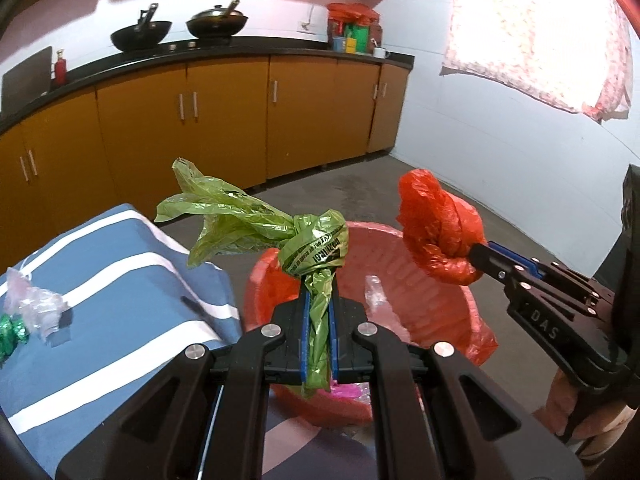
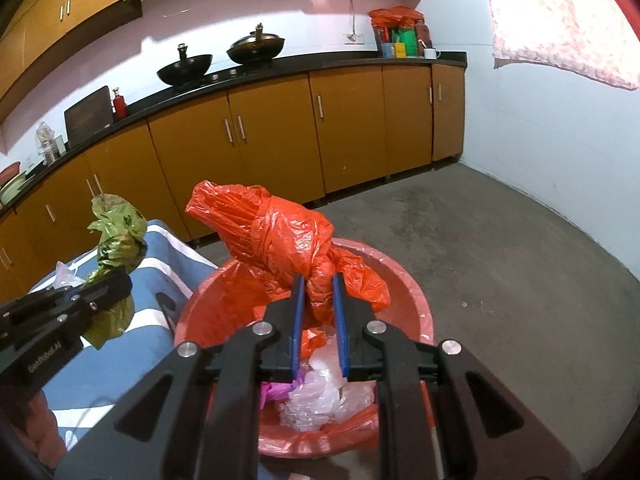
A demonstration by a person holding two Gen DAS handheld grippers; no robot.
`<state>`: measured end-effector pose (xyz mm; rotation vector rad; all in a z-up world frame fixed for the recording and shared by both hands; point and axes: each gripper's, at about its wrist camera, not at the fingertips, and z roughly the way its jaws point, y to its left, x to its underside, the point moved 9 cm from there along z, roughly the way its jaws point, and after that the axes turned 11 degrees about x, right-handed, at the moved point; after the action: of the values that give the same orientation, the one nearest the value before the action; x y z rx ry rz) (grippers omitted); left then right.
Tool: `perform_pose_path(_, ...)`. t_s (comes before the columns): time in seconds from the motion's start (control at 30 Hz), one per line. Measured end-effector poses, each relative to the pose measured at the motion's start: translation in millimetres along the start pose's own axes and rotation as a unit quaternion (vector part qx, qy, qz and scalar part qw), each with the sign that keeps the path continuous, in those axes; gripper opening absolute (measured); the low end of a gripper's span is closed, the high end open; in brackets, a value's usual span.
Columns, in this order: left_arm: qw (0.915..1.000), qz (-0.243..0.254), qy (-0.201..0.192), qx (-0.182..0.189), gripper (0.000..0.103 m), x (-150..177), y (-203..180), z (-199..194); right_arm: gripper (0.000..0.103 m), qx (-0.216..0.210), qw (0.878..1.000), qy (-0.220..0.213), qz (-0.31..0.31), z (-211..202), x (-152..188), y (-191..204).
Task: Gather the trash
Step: 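Open the right tool over the basket while the left tool releases the green bag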
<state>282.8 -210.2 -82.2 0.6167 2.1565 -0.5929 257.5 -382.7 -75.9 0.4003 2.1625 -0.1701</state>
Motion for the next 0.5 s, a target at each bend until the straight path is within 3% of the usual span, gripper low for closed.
perform_pose_path(0.5, 0.9992, 0.017, 0.014, 0.032, 0.007, 9, -23, 29, 0.015, 0.008, 1.000, 0.011, 0.009, 14, 3, -8)
